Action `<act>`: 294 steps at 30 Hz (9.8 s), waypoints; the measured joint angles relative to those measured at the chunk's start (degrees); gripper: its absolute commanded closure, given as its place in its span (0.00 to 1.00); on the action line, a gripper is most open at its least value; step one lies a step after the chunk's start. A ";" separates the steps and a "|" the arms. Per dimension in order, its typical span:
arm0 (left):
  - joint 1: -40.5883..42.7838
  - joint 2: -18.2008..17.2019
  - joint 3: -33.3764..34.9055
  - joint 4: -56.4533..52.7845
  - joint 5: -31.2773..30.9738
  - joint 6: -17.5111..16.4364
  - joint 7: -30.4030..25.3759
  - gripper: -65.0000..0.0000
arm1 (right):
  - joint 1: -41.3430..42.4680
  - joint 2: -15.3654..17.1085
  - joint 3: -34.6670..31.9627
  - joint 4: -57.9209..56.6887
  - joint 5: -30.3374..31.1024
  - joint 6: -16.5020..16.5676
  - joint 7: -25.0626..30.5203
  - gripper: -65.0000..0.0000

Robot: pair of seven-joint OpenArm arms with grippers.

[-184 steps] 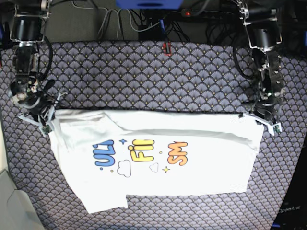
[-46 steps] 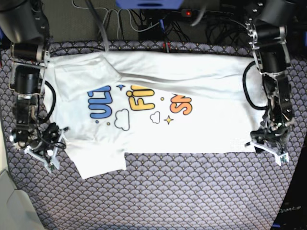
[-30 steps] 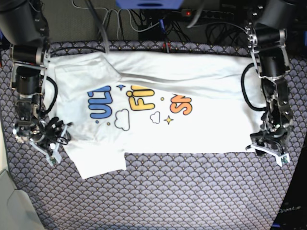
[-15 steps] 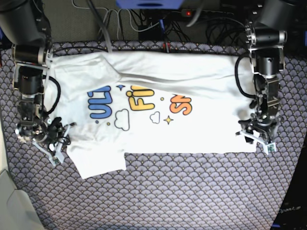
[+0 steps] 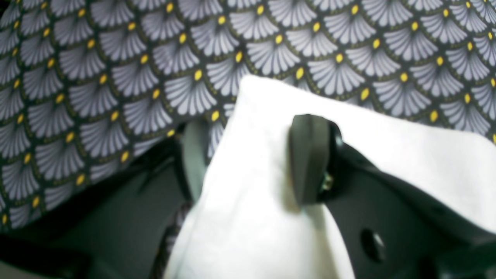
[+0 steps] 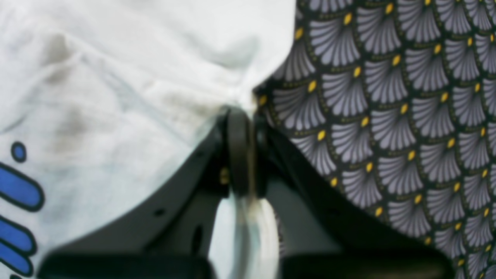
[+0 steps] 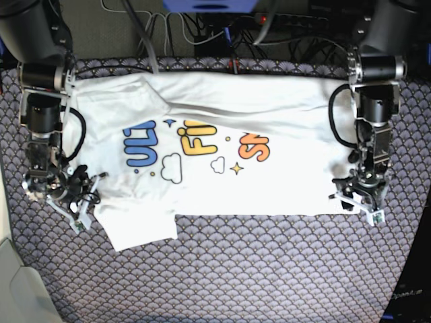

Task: Fold the T-shirt properly
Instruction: 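Grasp the hem corners of the shirt with both grippers, then lift the hem and fold it over onto the folded shoulder edge, then lower the hem onto the fold and open both grippers, then reposition the right gripper and grasp the strip's end beside it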

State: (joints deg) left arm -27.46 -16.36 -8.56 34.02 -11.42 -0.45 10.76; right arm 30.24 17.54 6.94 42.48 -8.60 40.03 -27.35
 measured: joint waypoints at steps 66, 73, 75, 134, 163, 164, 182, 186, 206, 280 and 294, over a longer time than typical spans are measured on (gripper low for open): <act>19.93 0.50 -8.44 36.00 -0.42 0.15 13.51 0.99 | -28.17 0.42 2.60 50.05 0.35 0.26 -7.82 1.00; 23.39 1.44 -12.22 40.57 -0.68 -0.26 13.31 0.99 | -31.01 0.24 8.76 54.10 0.46 0.44 -7.58 1.00; 24.57 2.08 -13.79 41.68 -0.57 -0.24 13.29 0.99 | -32.11 0.17 9.64 54.34 0.52 0.48 -7.61 1.00; 38.07 -1.38 -14.25 45.18 -0.66 -0.17 19.43 0.64 | -52.98 0.70 10.43 62.25 0.00 0.66 -8.15 0.65; 38.10 -0.96 -14.05 45.51 -0.44 0.00 19.45 0.64 | -41.53 -2.54 14.10 63.49 0.02 0.44 -7.67 0.56; 38.10 -0.96 -14.05 45.51 -0.46 0.00 19.45 0.64 | -40.85 -2.40 13.07 63.06 -0.04 0.44 -7.78 0.56; 37.90 -0.94 -13.94 45.51 -0.22 0.02 19.67 0.64 | -41.48 -2.29 10.25 64.11 -0.02 0.44 -15.34 0.55; 37.88 -0.94 -13.94 45.48 -0.20 0.02 19.67 0.64 | -43.34 -2.47 10.25 65.77 0.00 0.44 -15.50 0.55; 37.29 -0.94 -13.90 45.11 -0.02 0.00 19.78 0.64 | -49.00 -5.05 10.29 62.34 0.00 0.42 -14.67 0.55; 38.21 -1.22 -13.86 45.51 -0.02 -0.20 19.43 0.63 | -17.94 -7.15 3.58 32.92 4.42 0.20 -26.62 0.95; 38.14 -0.98 -13.92 45.59 0.00 -0.17 19.47 0.63 | -24.37 -6.45 3.91 46.82 3.08 0.20 -28.28 1.00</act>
State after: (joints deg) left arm 10.68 -17.34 -22.48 79.61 -11.42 -0.62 30.24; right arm 5.87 11.09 10.85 89.30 -5.52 40.23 -55.64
